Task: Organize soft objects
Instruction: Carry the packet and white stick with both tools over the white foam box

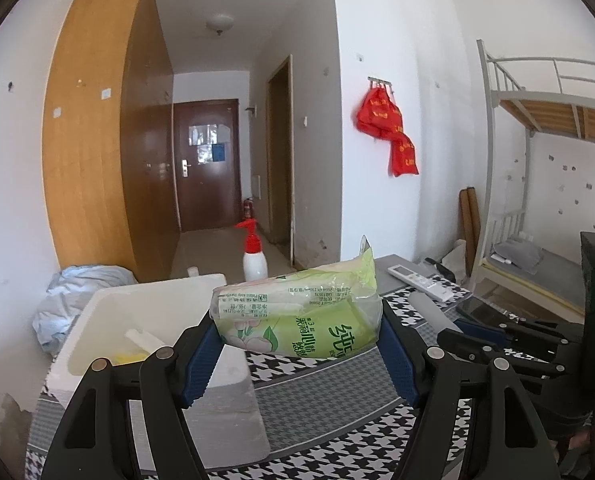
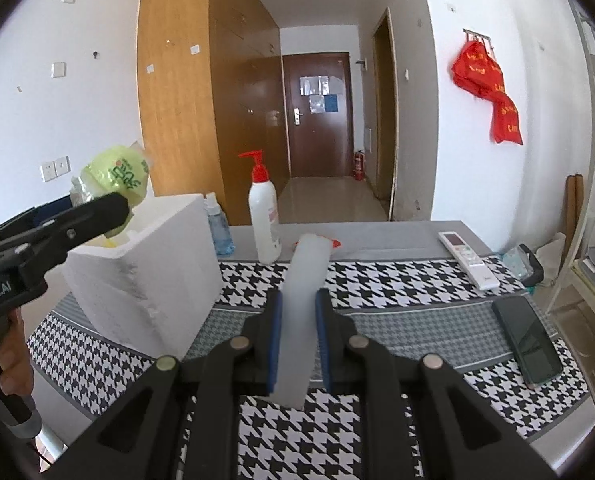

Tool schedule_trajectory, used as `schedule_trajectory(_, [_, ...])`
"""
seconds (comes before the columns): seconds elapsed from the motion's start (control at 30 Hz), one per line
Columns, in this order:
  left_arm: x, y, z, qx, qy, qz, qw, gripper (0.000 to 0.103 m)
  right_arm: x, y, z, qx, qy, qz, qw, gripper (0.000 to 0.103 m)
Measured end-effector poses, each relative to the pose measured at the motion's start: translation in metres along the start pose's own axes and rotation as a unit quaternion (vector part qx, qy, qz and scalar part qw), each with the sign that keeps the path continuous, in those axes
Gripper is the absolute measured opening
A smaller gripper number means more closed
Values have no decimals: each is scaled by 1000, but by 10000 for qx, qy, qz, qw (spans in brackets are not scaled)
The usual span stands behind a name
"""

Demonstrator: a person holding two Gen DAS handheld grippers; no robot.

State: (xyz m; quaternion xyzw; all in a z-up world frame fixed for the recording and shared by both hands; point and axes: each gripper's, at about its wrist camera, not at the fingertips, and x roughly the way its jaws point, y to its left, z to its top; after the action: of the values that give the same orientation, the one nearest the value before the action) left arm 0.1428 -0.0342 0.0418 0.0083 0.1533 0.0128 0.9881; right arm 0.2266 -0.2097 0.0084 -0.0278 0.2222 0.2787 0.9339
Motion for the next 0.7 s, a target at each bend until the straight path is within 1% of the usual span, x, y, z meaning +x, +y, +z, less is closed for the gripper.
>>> schedule_trajectory(0.23, [-13,8,5,-28,-141,182,9997,73,-3,10,6,-81,-100,119,9998,20])
schedule_trajectory(0.7, [-23,27,9,-64,-228,563,9981,73,1,26,20,-267,-231,352,9988,20])
